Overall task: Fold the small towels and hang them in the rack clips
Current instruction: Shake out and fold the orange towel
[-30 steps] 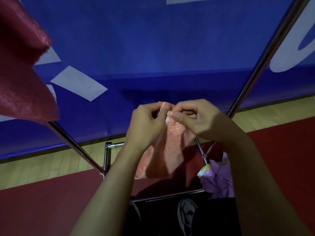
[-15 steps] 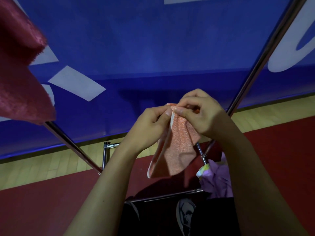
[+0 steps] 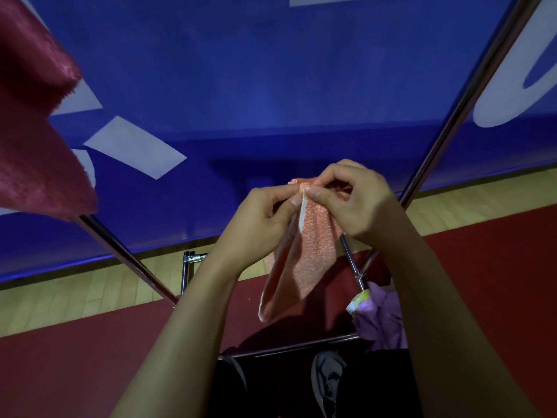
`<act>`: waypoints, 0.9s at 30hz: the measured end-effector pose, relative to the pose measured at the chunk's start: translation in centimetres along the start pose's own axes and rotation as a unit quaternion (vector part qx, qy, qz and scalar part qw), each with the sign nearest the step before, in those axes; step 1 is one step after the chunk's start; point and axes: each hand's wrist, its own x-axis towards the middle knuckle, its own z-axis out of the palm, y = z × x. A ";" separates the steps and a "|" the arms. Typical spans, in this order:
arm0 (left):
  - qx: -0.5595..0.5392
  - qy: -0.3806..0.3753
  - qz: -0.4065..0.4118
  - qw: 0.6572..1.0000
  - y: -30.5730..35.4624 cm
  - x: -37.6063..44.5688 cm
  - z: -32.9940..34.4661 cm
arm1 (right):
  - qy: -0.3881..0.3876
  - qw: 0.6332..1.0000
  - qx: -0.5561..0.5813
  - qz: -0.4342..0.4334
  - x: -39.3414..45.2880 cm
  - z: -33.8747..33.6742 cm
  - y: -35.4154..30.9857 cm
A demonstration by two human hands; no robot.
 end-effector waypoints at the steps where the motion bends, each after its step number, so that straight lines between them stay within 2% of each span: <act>1: -0.001 -0.001 0.001 1.000 0.0 -0.1 0.0 | -0.002 1.000 0.006 0.004 0.0 0.1 0.1; 14: -0.027 -0.017 -0.027 0.999 0.2 -0.1 0.1 | -0.014 0.997 0.055 0.046 -0.1 0.3 -0.6; 19: -0.003 -0.016 -0.029 0.999 0.2 -0.2 0.2 | -0.066 0.995 0.052 0.047 0.1 0.2 -0.2; 25: 0.028 0.074 -0.029 0.996 -0.5 0.0 0.0 | -0.069 0.997 -0.003 0.038 0.2 -0.4 0.6; 27: 0.041 0.081 -0.013 0.996 -0.6 0.1 0.2 | -0.085 0.996 -0.029 0.026 0.1 -0.3 0.7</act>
